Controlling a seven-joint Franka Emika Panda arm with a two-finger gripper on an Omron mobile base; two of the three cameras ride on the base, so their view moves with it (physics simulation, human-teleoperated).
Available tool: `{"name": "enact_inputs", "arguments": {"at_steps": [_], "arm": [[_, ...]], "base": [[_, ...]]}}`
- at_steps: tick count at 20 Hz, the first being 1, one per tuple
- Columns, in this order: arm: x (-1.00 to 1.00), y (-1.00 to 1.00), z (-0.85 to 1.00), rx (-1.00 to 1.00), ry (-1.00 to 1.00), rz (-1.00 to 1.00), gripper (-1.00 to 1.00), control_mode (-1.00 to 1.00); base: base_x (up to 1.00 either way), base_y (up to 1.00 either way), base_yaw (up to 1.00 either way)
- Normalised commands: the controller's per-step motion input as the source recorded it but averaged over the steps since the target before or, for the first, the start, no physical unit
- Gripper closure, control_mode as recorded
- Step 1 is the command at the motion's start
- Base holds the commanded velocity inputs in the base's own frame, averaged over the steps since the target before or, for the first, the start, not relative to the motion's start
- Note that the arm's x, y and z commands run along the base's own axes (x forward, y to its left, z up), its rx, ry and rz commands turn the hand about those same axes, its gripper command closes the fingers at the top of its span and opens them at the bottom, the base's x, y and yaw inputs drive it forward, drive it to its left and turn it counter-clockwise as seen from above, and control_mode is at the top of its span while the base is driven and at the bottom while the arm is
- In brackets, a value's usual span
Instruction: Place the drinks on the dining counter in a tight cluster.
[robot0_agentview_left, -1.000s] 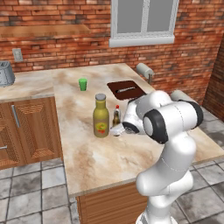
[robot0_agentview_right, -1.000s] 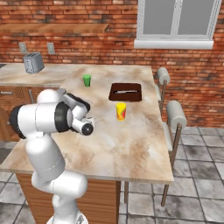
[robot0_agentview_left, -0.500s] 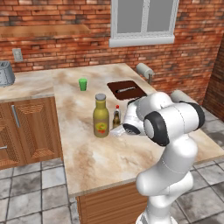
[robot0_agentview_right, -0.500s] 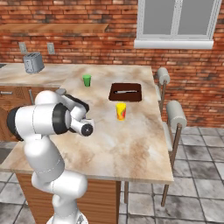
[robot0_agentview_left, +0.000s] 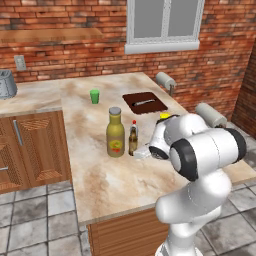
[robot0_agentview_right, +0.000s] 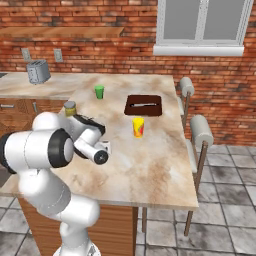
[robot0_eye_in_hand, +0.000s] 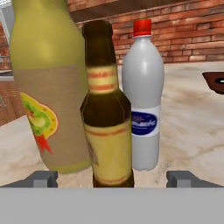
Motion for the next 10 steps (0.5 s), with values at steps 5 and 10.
{"name": "enact_inputs", "arguments": {"at_steps": [5,10], "arm": [[-0.36,-0.55,0.60,0.04,0.04,-0.01,-1.00,-1.00],[-0.01,-0.91,1.00,0.00,0.34,0.00,-1.00,-1.00]], "base": [[0.00,0.00,0.00],[0.00,0.00,0.00]]}}
